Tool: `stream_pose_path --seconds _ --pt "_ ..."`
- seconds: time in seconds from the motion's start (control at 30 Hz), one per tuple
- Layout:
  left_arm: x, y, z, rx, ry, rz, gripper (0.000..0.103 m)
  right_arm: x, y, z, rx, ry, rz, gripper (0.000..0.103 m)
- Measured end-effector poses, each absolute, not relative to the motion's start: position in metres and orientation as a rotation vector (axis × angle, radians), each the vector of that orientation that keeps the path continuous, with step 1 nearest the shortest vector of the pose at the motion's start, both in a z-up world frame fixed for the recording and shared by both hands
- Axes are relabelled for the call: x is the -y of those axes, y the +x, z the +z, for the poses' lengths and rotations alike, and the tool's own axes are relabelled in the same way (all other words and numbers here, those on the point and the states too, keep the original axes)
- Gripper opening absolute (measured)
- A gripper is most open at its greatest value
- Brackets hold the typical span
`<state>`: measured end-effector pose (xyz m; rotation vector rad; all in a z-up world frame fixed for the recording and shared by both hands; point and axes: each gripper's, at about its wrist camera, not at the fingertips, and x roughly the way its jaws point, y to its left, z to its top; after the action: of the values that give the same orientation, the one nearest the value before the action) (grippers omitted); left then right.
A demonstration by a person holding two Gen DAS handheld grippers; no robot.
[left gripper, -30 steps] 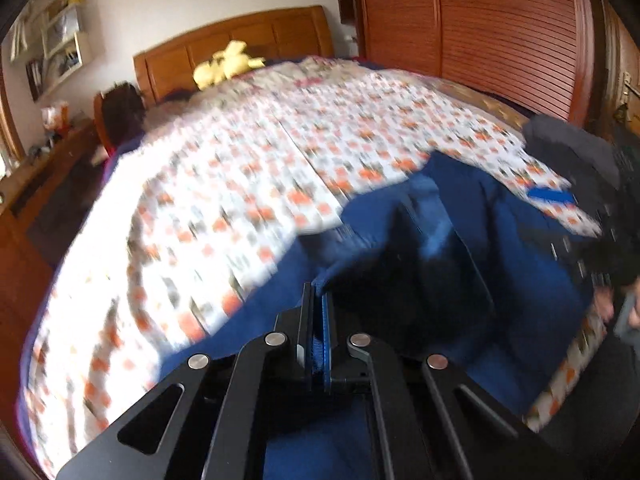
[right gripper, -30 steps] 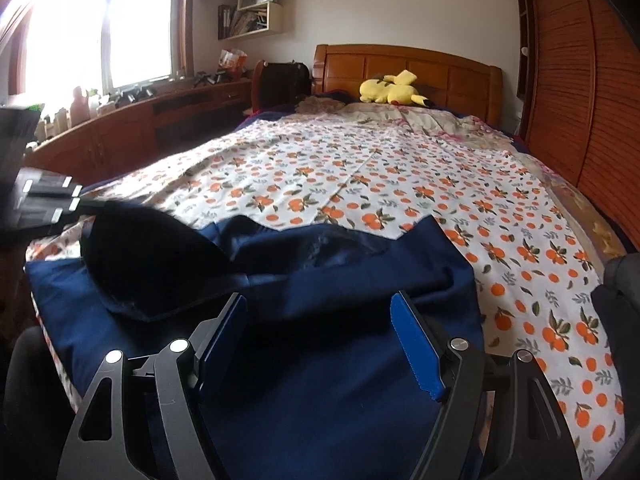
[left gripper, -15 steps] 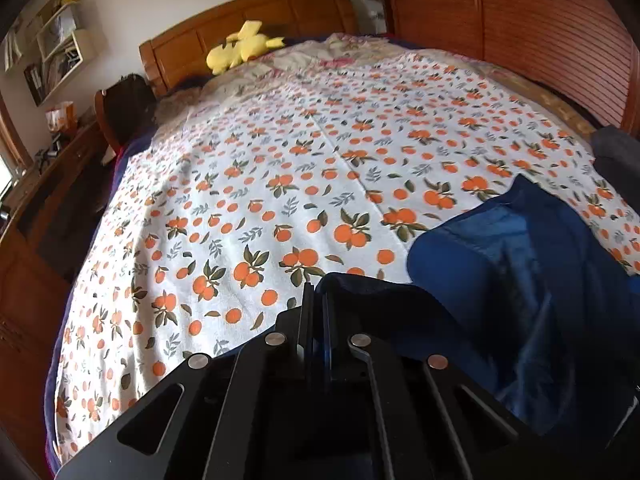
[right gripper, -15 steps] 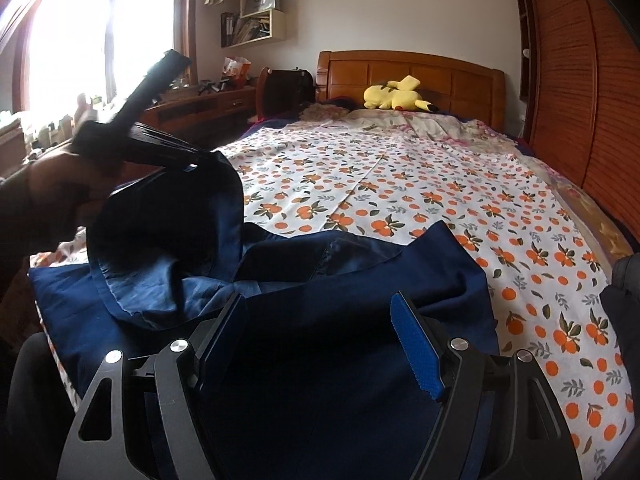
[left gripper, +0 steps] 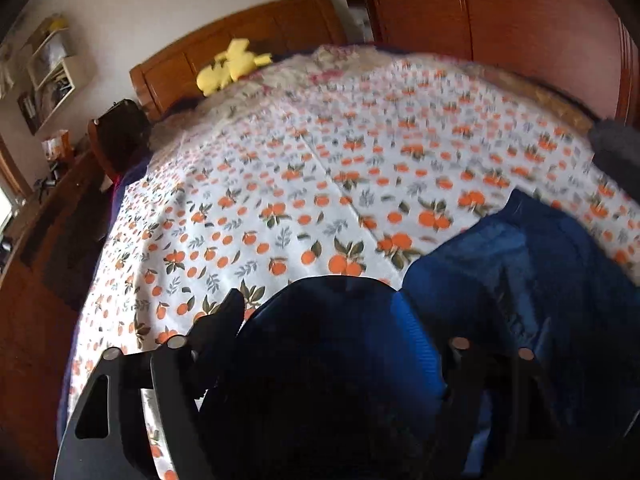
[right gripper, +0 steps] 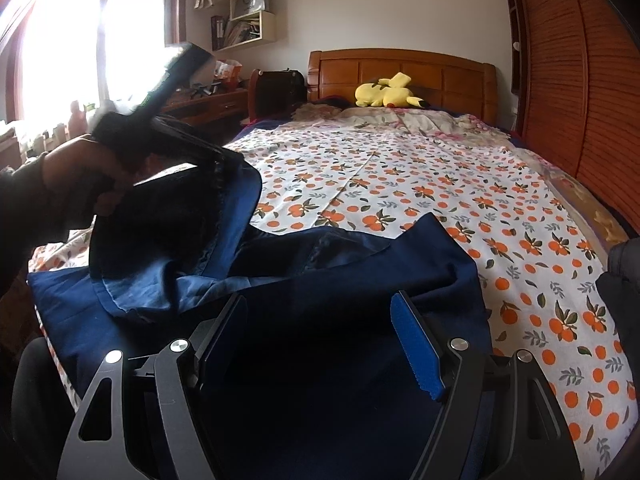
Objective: Fold large clothes
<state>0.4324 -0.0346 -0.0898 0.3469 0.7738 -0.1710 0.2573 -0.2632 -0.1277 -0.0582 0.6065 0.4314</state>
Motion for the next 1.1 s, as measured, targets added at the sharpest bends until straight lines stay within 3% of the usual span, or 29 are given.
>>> stream_pose_path --seconds 0.2,0.53,1.03,1.1 --pt "-0.005 0.393 -0.081 -0.737 0.286 -0.144 0.086 0.266 0.256 -0.121 -0.594 -0.064 0.433 0.071" --pt "-0.071 0.358 -0.105 -0.810 0.231 -0.100 0.086 0.283 0.290 -0.098 -0.581 -0.057 0.368 0.071" --pt "-0.049 0.385 -0.172 -1.007 0.348 -0.130 0.086 0.321 0.385 -0.135 -0.748 -0.039 0.276 0.067" --pt "-0.049 0.391 -0.179 -1.033 0.368 -0.113 0.079 0.320 0.388 -0.138 -0.753 -0.042 0.277 0.067"
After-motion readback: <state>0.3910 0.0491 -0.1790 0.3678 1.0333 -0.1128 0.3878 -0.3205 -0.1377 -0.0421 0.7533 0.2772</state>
